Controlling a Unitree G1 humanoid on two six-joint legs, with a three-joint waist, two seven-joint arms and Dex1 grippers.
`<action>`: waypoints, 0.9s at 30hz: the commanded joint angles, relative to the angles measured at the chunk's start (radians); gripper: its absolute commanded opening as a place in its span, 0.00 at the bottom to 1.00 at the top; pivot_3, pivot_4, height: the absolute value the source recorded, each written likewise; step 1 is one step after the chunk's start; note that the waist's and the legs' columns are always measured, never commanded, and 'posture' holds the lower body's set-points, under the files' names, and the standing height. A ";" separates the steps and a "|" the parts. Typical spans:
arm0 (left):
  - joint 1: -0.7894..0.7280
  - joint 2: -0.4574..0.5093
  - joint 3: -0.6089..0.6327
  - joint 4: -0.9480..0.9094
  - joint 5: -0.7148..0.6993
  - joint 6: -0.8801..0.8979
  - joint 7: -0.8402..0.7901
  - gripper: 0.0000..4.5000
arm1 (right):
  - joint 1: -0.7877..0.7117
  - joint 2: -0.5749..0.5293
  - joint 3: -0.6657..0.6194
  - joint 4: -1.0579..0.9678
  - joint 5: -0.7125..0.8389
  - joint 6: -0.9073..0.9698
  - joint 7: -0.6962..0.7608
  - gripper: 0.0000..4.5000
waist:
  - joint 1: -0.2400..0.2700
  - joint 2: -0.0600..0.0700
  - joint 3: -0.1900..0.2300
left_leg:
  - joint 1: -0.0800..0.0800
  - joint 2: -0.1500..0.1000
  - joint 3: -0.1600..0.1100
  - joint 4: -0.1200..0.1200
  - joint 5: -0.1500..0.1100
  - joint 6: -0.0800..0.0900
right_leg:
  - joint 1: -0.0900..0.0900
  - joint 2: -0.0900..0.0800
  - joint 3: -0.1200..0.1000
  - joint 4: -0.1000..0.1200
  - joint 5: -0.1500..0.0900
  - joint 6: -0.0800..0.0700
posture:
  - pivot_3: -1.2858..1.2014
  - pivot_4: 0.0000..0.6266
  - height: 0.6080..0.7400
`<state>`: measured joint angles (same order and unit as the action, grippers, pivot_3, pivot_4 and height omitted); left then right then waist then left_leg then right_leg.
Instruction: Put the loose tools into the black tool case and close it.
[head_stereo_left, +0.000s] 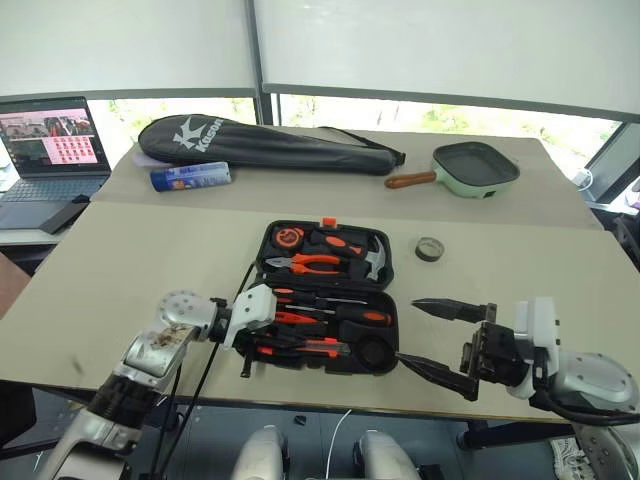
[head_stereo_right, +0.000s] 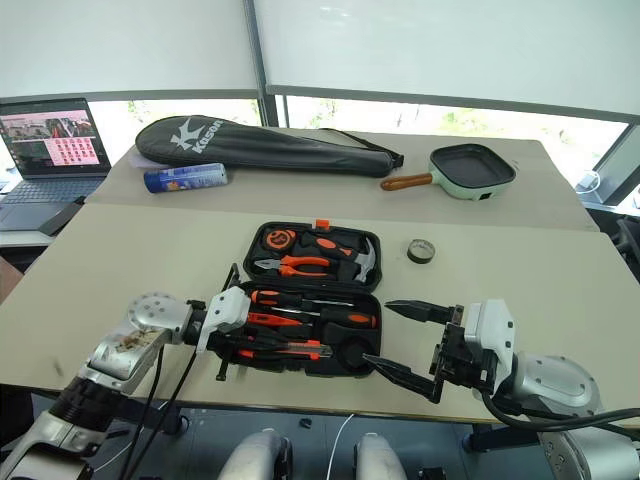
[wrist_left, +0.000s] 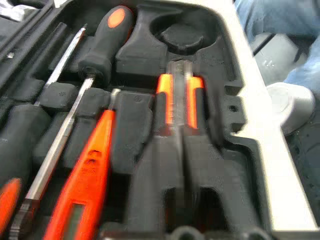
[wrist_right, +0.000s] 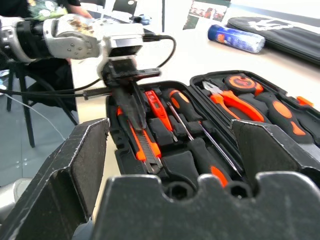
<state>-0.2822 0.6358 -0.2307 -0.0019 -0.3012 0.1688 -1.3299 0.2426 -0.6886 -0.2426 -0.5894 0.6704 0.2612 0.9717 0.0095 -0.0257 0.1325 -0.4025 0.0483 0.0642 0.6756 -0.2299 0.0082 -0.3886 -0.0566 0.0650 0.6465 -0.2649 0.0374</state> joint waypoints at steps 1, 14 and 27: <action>0.021 -0.015 0.162 0.003 -0.129 -0.036 0.013 0.43 | 0.027 0.029 -0.127 0.063 -0.007 -0.094 0.000 1.00 | 0.000 -0.001 0.001 | -0.001 0.000 0.000 0.000 0.000 0.000 | -0.001 0.000 0.000 0.000 0.000 0.000 | 0.52 0.24 1.00; 0.144 0.066 0.547 -0.071 -0.435 0.156 0.099 0.99 | 0.061 0.149 -0.223 0.371 -0.192 -0.291 -0.122 1.00 | -0.015 0.000 0.005 | -0.002 0.001 0.000 -0.002 0.000 0.000 | -0.004 -0.001 0.000 0.000 -0.001 -0.001 | 0.52 0.24 1.00; 0.078 0.017 0.467 -0.119 -0.452 0.206 0.109 0.99 | -0.763 -0.163 0.302 0.770 -0.472 0.142 0.004 1.00 | -0.034 0.000 0.009 | -0.005 0.000 0.003 -0.005 0.001 0.000 | -0.012 0.002 0.005 0.001 0.000 -0.002 | 0.52 0.24 1.00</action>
<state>-0.1930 0.6506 0.2288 -0.1049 -0.7479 0.3803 -1.2152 -0.4714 -0.8373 0.0064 0.1013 0.2546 0.3932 0.9379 -0.0243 -0.0257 0.1411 -0.4091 0.0484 0.0680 0.6701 -0.2294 0.0085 -0.4022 -0.0544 0.0692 0.6474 -0.2645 0.0356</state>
